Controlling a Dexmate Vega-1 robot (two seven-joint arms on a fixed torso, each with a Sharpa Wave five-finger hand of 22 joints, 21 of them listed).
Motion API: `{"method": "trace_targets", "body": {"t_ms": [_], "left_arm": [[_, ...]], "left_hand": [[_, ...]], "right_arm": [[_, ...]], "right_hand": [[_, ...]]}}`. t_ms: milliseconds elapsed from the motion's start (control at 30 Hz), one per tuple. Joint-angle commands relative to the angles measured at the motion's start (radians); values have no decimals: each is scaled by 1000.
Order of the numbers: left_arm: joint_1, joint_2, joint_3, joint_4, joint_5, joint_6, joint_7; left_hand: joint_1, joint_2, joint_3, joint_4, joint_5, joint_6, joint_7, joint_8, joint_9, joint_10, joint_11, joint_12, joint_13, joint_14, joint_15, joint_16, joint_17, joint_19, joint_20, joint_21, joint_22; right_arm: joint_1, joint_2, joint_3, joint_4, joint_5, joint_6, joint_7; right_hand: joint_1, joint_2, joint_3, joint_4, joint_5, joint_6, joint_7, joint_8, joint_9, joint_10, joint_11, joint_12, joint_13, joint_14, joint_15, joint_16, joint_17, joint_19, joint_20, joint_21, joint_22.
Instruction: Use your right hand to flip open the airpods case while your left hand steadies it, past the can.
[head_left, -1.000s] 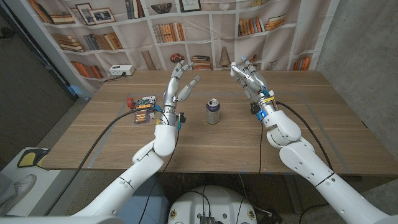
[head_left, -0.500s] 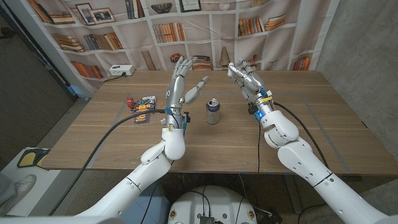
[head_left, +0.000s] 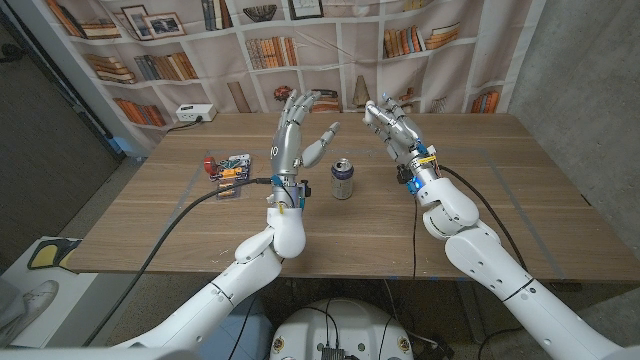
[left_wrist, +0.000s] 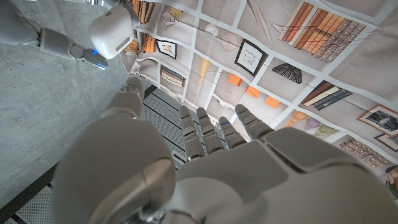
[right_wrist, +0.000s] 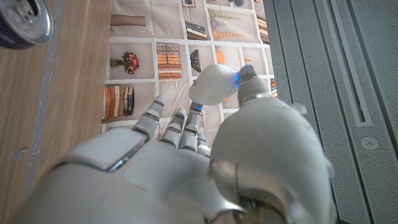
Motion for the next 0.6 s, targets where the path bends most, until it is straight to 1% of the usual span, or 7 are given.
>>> {"method": "trace_targets", "body": {"t_ms": [33, 333, 367, 500, 600], "left_arm": [[-30, -5, 36, 19, -2, 29, 1], [-54, -16, 62, 50, -4, 28, 12], [-56, -18, 65, 56, -9, 21, 14], [-63, -21, 75, 69, -10, 21, 17], [-66, -21, 79, 74, -13, 22, 16]], "left_hand": [[16, 1, -3, -1, 6, 2, 6, -2, 1, 2, 0, -3, 5, 0, 7, -3, 2, 6, 4, 4, 1], [20, 1, -9, 1, 4, 1, 6, -2, 2, 4, 3, -6, 5, 0, 8, -5, 2, 6, 5, 3, 1], [17, -2, -13, 3, 3, 4, 4, -2, 2, 6, 2, -6, 5, 1, 4, -5, 2, 6, 1, 3, 1], [9, -7, -22, 8, 0, 3, 6, -3, 1, 7, -1, -7, 5, 1, 5, -5, 2, 5, 0, 2, 1], [5, -8, -28, 11, -2, 5, 7, -2, 2, 9, 7, -8, 5, 2, 5, -5, 3, 5, 1, 2, 1]], "right_arm": [[6, 9, -19, -8, -14, -8, -13], [11, 32, -36, -6, -8, -22, -35], [12, 31, -37, -7, -8, -26, -35], [11, 40, -41, 6, -2, -21, -33], [10, 41, -41, 7, 2, -22, -33]], "right_hand": [[12, 3, 8, 4, 3, -1, 1, -3, -1, 137, -128, 17, 71, 6, -42, -6, 2, 9, 18, 4, 2], [15, 2, 9, 4, 2, 8, 1, -1, -1, 148, -131, 24, 71, 17, -48, -3, 2, 16, 21, 4, 2], [15, 2, 9, 4, 2, 11, 1, 0, -1, 150, -132, 26, 71, 17, -48, -3, 2, 16, 21, 4, 2], [15, 2, 9, 4, 2, 12, 1, 0, -1, 150, -131, 26, 71, 19, -48, -2, 2, 17, 21, 4, 2], [15, 1, 8, 5, 2, 16, 1, 1, -1, 154, -130, 28, 69, 20, -48, -2, 2, 18, 22, 3, 2]]}}
